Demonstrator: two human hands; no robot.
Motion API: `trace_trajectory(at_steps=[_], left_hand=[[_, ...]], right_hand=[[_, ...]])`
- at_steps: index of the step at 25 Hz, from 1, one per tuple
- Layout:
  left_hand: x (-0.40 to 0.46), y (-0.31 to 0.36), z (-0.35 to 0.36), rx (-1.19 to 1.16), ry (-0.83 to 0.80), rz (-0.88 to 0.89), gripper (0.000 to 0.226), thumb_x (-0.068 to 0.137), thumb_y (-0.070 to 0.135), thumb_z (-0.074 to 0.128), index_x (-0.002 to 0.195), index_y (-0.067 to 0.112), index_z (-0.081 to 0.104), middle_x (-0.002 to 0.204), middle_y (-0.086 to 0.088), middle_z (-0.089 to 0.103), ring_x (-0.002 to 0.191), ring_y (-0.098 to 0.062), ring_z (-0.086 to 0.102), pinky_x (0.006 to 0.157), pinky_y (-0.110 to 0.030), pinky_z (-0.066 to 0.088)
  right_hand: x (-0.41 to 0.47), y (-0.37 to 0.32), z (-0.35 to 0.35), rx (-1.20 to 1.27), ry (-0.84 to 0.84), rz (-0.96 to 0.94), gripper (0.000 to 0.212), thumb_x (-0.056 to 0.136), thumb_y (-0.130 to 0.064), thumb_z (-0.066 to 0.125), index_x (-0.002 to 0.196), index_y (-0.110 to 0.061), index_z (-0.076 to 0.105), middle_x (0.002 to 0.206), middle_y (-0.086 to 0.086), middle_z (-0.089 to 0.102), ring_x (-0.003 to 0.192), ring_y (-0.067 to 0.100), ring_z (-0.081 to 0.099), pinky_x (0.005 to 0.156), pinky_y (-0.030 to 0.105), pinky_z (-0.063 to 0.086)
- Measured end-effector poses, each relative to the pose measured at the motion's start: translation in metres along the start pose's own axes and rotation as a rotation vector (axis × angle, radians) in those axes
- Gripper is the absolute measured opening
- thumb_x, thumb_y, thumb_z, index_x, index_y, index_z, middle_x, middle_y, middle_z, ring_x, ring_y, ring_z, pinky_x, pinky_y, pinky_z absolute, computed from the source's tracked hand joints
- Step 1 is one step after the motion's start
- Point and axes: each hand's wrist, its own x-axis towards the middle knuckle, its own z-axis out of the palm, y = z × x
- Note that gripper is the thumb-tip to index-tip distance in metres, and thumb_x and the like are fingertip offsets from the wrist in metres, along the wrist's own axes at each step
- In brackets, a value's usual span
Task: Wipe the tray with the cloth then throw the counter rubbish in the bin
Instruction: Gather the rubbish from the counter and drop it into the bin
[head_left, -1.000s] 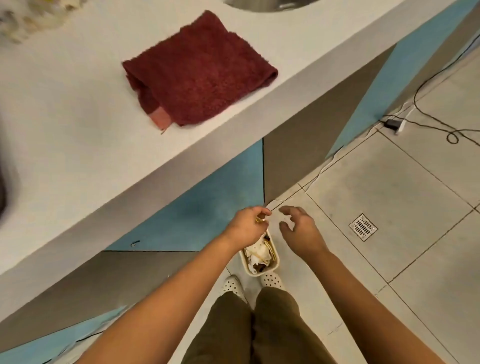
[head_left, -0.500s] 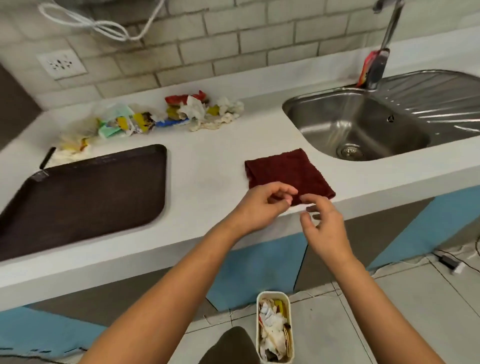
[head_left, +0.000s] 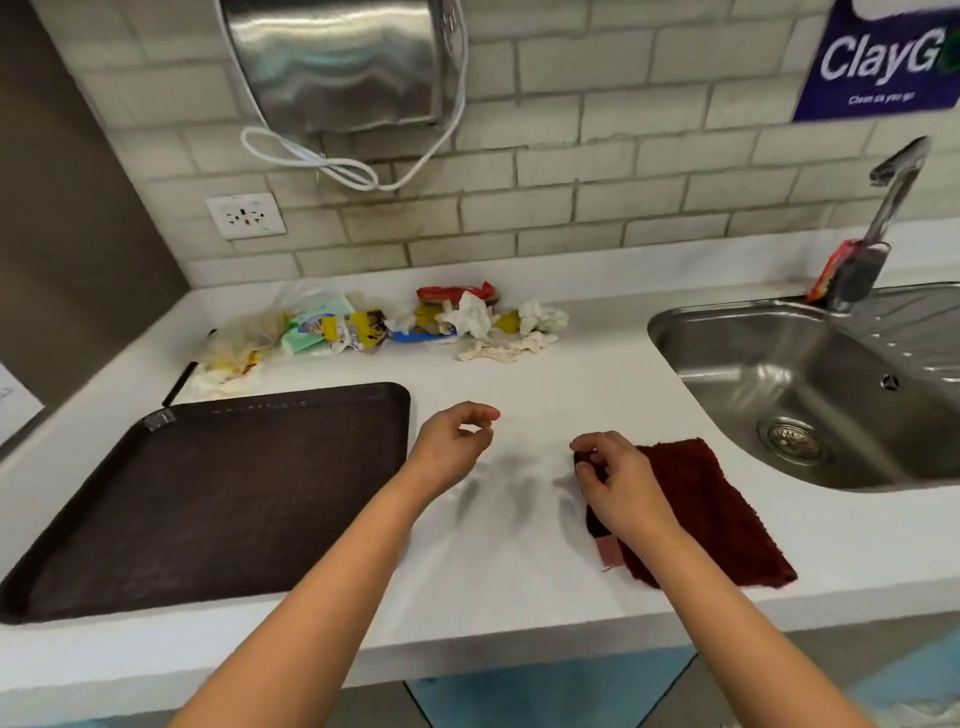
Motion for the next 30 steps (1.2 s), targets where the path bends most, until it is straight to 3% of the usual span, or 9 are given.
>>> trace_trajectory(at_steps=[6, 8, 11, 15, 20, 22, 24, 28, 30], left_hand=[[0.090, -0.022, -0.052, 0.044, 0.081, -0.068, 0.024, 0.090, 0.008, 0.053, 0.108, 0.018, 0.064, 0.113, 0.000, 0.054, 0.074, -0.010, 0.054, 0.057, -0.017, 0.041], [0.120, -0.025, -0.063, 0.108, 0.101, -0.054, 0.025, 0.090, 0.008, 0.053, 0.110, 0.019, 0.064, 0.117, -0.003, 0.055, 0.080, -0.013, 0.054, 0.069, -0.020, 0.043], [0.171, -0.032, -0.076, 0.226, 0.096, 0.038, 0.029, 0.089, 0.008, 0.053, 0.115, 0.018, 0.062, 0.128, -0.003, 0.050, 0.105, -0.018, 0.052, 0.089, -0.021, 0.039], [0.233, -0.041, -0.078, 0.423, 0.066, 0.191, 0.041, 0.087, 0.005, 0.052, 0.126, 0.017, 0.056, 0.137, -0.007, 0.043, 0.124, -0.020, 0.044, 0.099, -0.019, 0.033], [0.293, -0.047, -0.067, 0.630, 0.040, 0.298, 0.051, 0.091, 0.022, 0.050, 0.140, 0.026, 0.039, 0.146, -0.004, 0.034, 0.133, -0.023, 0.033, 0.108, -0.034, 0.035], [0.311, -0.049, -0.060, 0.722, 0.021, 0.308, 0.056, 0.091, 0.032, 0.052, 0.143, 0.030, 0.032, 0.149, -0.002, 0.030, 0.134, -0.023, 0.032, 0.106, -0.035, 0.037], [0.324, -0.051, -0.052, 0.827, -0.027, 0.336, 0.063, 0.090, 0.036, 0.055, 0.145, 0.033, 0.024, 0.147, -0.001, 0.032, 0.132, -0.024, 0.036, 0.102, -0.036, 0.041], [0.338, -0.056, -0.040, 0.812, -0.124, 0.274, 0.070, 0.090, 0.009, 0.053, 0.145, 0.037, 0.021, 0.143, -0.003, 0.039, 0.128, -0.024, 0.041, 0.092, -0.035, 0.043], [0.335, -0.057, -0.041, 0.786, -0.095, 0.312, 0.061, 0.092, 0.009, 0.050, 0.144, 0.032, 0.029, 0.143, -0.004, 0.040, 0.127, -0.024, 0.042, 0.094, -0.033, 0.041]], right_hand=[[0.085, -0.004, 0.036, -0.135, -0.083, 0.090, 0.024, 0.090, -0.010, 0.052, 0.113, -0.014, 0.060, 0.117, 0.000, 0.053, 0.087, 0.015, 0.052, 0.079, 0.020, 0.039], [0.112, -0.002, 0.047, -0.179, -0.099, 0.115, 0.024, 0.090, -0.012, 0.052, 0.112, -0.015, 0.060, 0.120, 0.001, 0.053, 0.092, 0.015, 0.052, 0.081, 0.021, 0.039], [0.155, 0.001, 0.065, -0.239, -0.080, 0.169, 0.025, 0.089, -0.016, 0.053, 0.113, -0.017, 0.060, 0.126, 0.004, 0.051, 0.109, 0.020, 0.052, 0.086, 0.026, 0.041], [0.205, 0.003, 0.088, -0.356, -0.083, 0.286, 0.039, 0.090, -0.027, 0.054, 0.128, -0.019, 0.051, 0.139, 0.008, 0.037, 0.125, 0.028, 0.040, 0.099, 0.031, 0.037], [0.256, 0.008, 0.120, -0.523, -0.110, 0.406, 0.069, 0.083, -0.057, 0.053, 0.144, -0.033, 0.028, 0.152, 0.013, 0.014, 0.140, 0.034, 0.013, 0.114, 0.043, 0.021], [0.269, 0.010, 0.135, -0.574, -0.094, 0.440, 0.075, 0.075, -0.067, 0.053, 0.140, -0.034, 0.033, 0.147, 0.013, 0.021, 0.136, 0.035, 0.018, 0.112, 0.045, 0.023], [0.276, 0.009, 0.150, -0.608, -0.037, 0.411, 0.067, 0.072, -0.069, 0.055, 0.126, -0.029, 0.048, 0.138, 0.009, 0.033, 0.128, 0.030, 0.029, 0.107, 0.041, 0.028], [0.283, 0.013, 0.161, -0.600, 0.125, 0.358, 0.044, 0.085, -0.051, 0.050, 0.111, -0.016, 0.059, 0.121, 0.007, 0.052, 0.117, 0.028, 0.043, 0.098, 0.037, 0.032], [0.283, 0.015, 0.156, -0.569, 0.156, 0.361, 0.033, 0.088, -0.039, 0.050, 0.105, -0.013, 0.060, 0.115, 0.006, 0.058, 0.113, 0.028, 0.045, 0.094, 0.036, 0.034]])
